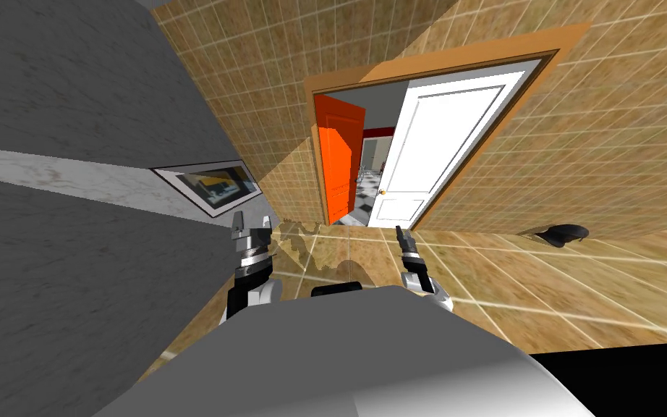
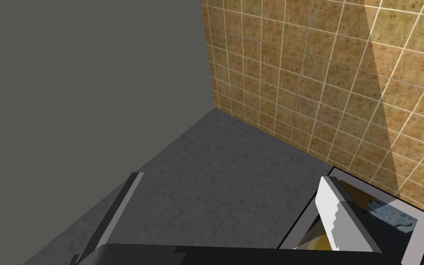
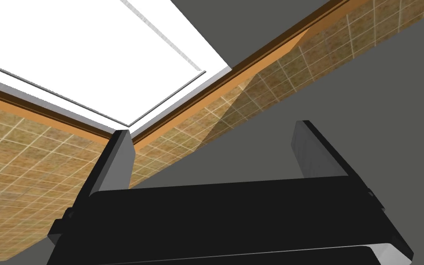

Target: Push the door open

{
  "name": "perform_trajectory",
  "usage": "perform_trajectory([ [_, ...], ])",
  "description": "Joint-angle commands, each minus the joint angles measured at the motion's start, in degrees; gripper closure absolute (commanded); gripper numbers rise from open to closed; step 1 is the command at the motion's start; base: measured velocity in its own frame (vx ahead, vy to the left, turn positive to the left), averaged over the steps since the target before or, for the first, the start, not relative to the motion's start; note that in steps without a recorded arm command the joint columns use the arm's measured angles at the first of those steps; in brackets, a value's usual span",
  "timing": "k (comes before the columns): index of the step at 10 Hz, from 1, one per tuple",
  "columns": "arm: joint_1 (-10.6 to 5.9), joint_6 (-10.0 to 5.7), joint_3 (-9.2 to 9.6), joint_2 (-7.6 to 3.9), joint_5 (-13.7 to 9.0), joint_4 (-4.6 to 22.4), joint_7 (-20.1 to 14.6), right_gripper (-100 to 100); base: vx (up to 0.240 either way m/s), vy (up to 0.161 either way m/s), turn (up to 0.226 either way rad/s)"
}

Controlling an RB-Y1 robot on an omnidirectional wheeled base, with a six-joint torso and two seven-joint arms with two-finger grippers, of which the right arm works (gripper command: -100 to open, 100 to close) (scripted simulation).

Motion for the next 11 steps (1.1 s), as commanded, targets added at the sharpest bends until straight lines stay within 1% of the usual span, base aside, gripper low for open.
perform_trajectory([
  [1,-0.32,-0.28,-0.38,-0.39,-0.5,1.6,1.0,-100,0.032,-0.117,0.122],
  [2,-0.59,-0.57,-0.59,-0.60,-0.7,2.9,1.7,-100,0.041,-0.108,0.130],
  [3,-0.73,-0.72,-0.69,-0.71,-0.8,3.5,2.0,-100,0.022,-0.106,0.082],
  [8,-2.09,-2.17,-1.73,-1.76,-2.1,9.5,5.0,-100,0.023,-0.116,0.126],
  [9,-2.23,-2.32,-1.84,-1.87,-2.3,10.1,5.3,-100,0.010,0.002,-0.028],
  [10,-2.49,-2.60,-2.04,-2.07,-2.5,11.3,5.9,-100,0.007,-0.007,-0.022],
  [11,-2.49,-2.60,-2.04,-2.07,-2.5,11.3,5.9,-100,0.004,-0.004,-0.012],
])
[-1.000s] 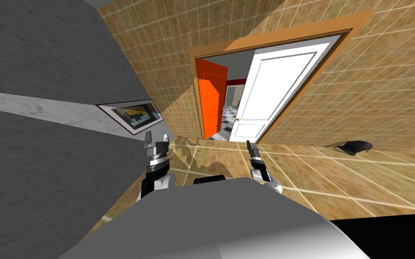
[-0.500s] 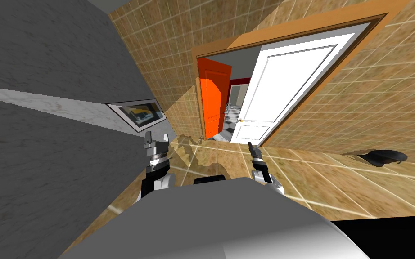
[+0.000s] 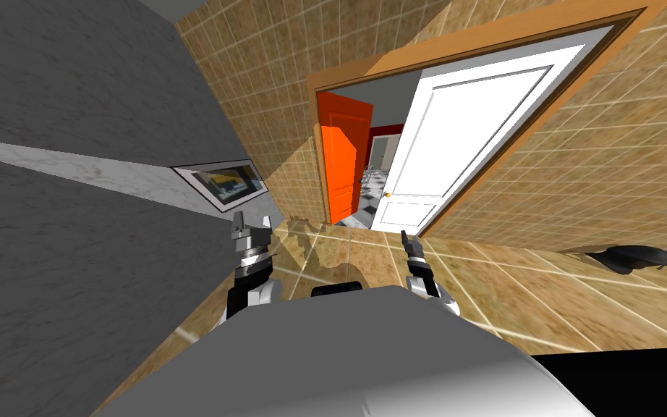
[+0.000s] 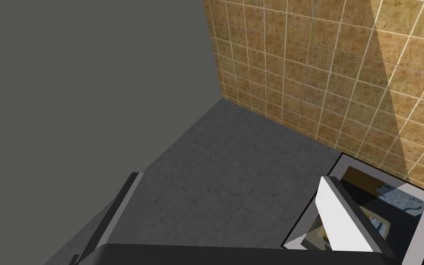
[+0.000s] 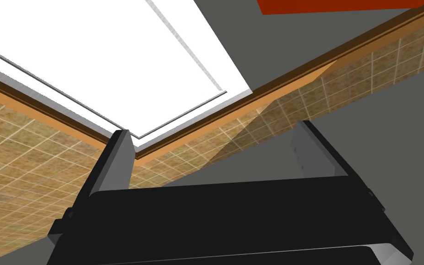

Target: Push the door open

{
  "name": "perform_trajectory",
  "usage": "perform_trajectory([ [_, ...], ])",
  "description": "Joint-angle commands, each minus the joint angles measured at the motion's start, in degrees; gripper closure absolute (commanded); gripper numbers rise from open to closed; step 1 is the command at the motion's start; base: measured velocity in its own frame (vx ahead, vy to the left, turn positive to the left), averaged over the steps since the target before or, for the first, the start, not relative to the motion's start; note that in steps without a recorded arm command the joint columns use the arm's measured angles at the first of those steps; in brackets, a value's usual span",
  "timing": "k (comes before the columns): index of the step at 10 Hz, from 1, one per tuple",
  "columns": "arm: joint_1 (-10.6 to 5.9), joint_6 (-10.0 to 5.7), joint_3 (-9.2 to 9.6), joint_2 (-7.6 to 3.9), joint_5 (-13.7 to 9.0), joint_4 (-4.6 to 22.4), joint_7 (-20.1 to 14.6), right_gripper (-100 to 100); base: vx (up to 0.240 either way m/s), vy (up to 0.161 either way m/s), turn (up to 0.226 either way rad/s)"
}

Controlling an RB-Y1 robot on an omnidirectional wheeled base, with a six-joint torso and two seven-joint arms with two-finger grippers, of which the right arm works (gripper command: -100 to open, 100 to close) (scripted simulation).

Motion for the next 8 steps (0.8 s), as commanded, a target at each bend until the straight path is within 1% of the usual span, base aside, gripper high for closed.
perform_trajectory([
  [1,-0.19,-0.11,-0.03,-0.06,0.0,0.4,0.1,-100,-0.007,0.007,0.023],
  [3,-0.19,-0.11,-0.03,-0.06,0.0,0.4,0.1,-100,-0.007,0.007,0.022],
  [8,-0.19,-0.11,-0.03,-0.06,0.0,0.4,0.1,-100,0.002,-0.002,-0.006],
])
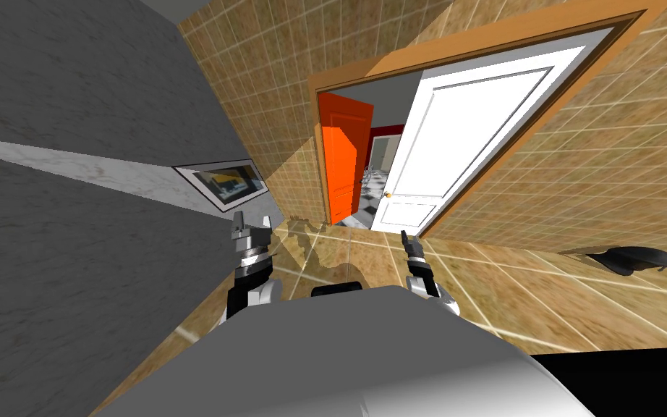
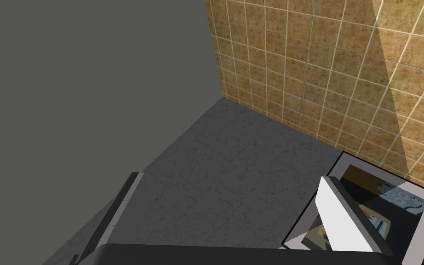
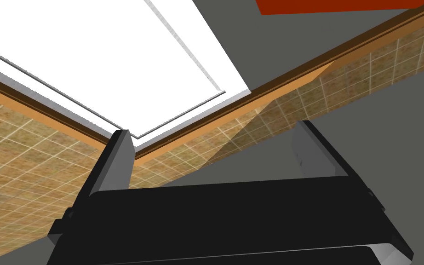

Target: Push the door open

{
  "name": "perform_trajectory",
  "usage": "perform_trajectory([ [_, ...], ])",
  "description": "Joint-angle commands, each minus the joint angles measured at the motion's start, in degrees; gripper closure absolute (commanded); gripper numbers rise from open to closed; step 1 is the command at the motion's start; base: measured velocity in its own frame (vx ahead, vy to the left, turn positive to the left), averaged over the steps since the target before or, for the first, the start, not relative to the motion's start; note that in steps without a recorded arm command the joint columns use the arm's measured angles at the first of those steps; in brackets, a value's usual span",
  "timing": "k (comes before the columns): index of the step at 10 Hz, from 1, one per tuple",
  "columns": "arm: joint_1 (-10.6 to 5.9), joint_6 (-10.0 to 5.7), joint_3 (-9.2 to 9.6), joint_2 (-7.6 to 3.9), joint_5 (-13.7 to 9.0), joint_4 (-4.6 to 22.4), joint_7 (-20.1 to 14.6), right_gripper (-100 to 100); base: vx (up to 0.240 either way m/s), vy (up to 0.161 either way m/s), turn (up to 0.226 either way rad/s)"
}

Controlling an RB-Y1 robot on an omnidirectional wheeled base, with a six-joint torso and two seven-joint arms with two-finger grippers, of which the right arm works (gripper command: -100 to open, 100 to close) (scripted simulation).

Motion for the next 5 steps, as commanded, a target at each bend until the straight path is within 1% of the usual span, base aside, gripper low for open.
perform_trajectory([
  [1,0.00,0.00,0.00,0.00,0.0,0.0,0.0,-100,0.000,0.000,0.000],
  [2,-0.07,0.01,0.01,0.05,-0.1,0.1,-0.5,-100,-0.050,0.048,0.161],
  [3,-0.07,0.01,0.01,0.05,-0.1,0.1,-0.5,-100,-0.025,0.025,0.082],
  [5,-0.07,0.01,0.01,0.05,-0.1,0.1,-0.5,-100,-0.007,0.007,0.023],
])
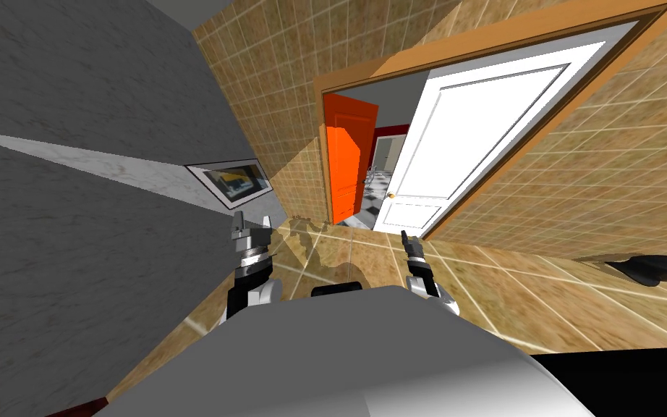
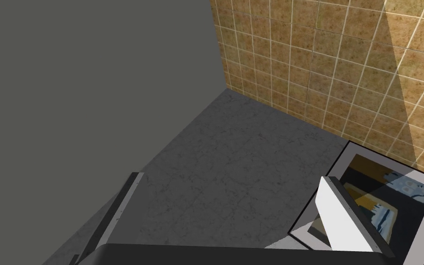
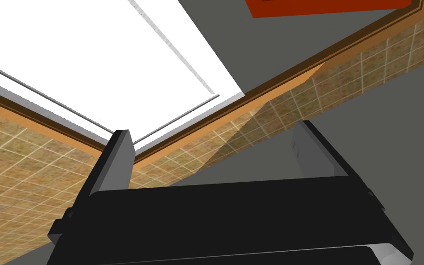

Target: Push the door open

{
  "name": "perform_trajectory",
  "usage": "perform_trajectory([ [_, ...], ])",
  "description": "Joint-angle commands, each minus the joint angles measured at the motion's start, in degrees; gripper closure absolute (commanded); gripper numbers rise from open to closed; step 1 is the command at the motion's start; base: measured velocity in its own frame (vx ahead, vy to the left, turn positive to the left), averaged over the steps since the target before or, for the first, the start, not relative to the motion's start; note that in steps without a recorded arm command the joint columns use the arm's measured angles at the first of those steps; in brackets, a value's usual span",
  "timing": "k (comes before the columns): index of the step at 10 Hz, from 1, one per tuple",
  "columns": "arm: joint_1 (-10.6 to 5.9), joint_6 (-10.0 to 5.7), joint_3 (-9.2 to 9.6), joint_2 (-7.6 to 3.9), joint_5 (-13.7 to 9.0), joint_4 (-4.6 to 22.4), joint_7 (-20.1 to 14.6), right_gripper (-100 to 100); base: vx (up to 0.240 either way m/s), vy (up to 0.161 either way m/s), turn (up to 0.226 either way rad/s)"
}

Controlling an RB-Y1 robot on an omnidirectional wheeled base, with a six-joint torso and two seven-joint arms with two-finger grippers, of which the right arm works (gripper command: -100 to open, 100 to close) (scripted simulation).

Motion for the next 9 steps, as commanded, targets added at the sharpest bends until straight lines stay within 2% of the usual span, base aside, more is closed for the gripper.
perform_trajectory([
  [1,0.00,0.00,0.00,0.00,0.0,0.0,0.0,-100,0.010,-0.010,-0.033],
  [6,0.00,0.00,0.00,0.00,0.0,0.0,0.0,-100,0.001,-0.001,-0.003],
  [9,0.01,0.00,-0.01,0.00,0.1,0.1,0.1,-100,0.155,-0.038,-0.015],
])
